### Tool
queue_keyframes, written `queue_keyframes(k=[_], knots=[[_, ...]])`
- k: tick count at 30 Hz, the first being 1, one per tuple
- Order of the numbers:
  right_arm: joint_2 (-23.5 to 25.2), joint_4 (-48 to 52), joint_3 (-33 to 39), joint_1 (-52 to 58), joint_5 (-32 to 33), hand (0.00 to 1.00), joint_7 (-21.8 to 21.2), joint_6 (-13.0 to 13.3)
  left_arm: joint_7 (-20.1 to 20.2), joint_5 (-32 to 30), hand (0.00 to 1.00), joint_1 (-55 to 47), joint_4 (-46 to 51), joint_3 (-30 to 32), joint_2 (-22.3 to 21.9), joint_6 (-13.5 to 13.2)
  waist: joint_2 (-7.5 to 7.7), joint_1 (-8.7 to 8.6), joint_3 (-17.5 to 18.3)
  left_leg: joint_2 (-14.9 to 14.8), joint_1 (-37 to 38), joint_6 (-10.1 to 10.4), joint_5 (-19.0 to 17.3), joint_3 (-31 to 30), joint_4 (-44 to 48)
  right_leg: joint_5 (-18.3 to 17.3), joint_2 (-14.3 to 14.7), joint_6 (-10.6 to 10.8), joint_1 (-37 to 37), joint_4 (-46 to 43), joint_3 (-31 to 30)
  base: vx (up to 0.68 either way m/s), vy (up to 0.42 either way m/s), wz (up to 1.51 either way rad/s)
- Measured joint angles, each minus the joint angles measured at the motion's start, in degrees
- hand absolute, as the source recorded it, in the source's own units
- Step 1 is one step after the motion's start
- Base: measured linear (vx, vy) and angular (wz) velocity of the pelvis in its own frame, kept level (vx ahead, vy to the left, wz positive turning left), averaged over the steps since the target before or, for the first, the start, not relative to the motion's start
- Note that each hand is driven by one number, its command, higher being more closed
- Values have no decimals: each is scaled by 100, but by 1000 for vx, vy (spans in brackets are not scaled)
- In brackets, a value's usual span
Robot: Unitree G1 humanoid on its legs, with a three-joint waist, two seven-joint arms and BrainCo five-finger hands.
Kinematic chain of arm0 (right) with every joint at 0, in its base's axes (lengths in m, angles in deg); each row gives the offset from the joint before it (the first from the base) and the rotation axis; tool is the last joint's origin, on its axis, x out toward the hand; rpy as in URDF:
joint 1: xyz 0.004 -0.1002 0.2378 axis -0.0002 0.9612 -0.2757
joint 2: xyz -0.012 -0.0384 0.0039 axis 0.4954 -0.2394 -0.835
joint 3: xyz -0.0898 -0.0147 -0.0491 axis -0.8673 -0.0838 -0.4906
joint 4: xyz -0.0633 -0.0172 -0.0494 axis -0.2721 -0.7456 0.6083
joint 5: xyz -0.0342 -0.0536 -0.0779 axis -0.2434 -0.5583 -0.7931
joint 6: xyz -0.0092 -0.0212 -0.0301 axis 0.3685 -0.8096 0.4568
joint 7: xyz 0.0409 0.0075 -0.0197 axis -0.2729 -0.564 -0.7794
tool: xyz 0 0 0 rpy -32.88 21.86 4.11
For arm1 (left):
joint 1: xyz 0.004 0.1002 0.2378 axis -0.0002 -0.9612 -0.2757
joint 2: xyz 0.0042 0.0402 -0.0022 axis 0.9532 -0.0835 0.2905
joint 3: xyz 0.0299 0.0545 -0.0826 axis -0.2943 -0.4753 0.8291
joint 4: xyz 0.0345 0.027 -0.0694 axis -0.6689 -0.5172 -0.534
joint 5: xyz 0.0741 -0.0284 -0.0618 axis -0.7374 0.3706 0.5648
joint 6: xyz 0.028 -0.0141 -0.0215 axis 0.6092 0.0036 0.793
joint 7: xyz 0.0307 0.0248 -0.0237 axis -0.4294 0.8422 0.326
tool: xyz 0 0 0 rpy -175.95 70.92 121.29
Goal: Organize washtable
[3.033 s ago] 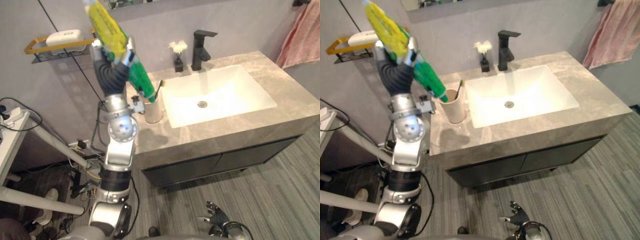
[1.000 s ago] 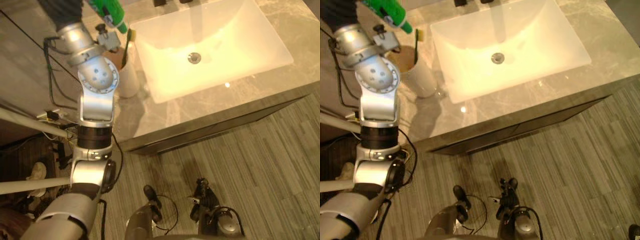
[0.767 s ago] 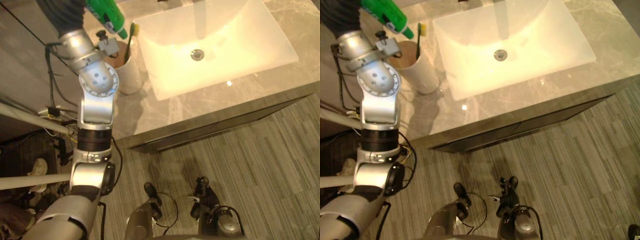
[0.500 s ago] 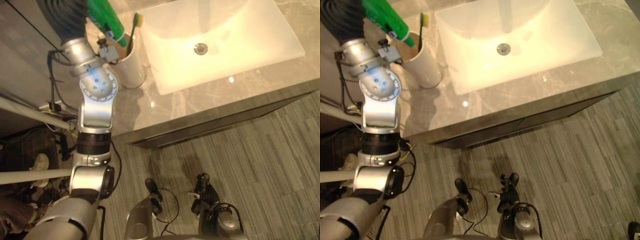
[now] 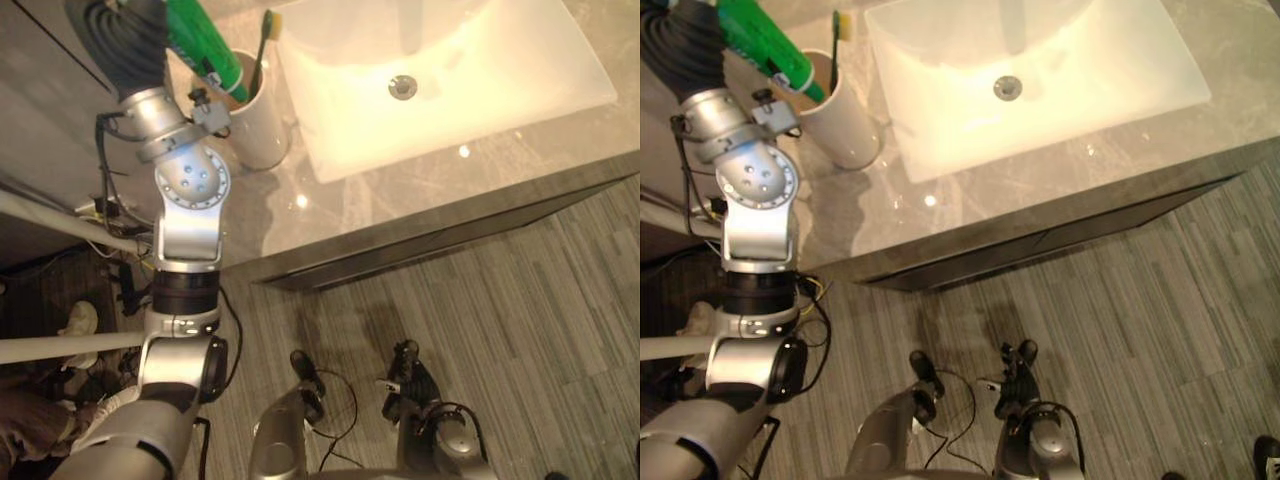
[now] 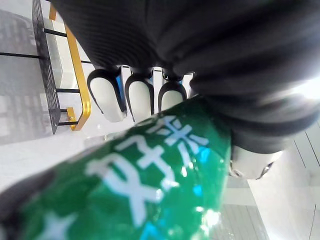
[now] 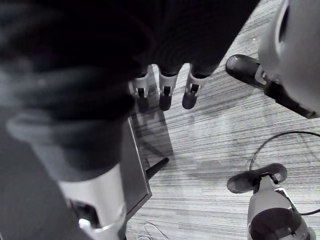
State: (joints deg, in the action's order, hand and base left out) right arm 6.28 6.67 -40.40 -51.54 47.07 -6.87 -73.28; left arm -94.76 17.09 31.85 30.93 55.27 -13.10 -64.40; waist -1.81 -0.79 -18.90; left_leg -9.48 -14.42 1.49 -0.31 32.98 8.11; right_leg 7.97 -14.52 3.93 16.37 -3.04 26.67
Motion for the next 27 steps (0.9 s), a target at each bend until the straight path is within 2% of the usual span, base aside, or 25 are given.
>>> queue_keyframes(k=[9, 27], knots=[[-17, 39, 9, 0, 6, 0, 0, -1, -11, -8, 100, 2, 0, 59, 185, 8, 2, 5, -27, -33, -122, 0, -1, 6, 51, 0, 16, -2, 105, -11, 7, 0, 0, 0], [-13, 89, 56, 2, 74, 0, 1, 0, 4, -47, 100, 1, -5, 43, 193, 10, 6, -2, -48, -94, -185, 12, -22, 48, 113, -2, 55, -10, 176, -15, -37, 2, 1, 0]])
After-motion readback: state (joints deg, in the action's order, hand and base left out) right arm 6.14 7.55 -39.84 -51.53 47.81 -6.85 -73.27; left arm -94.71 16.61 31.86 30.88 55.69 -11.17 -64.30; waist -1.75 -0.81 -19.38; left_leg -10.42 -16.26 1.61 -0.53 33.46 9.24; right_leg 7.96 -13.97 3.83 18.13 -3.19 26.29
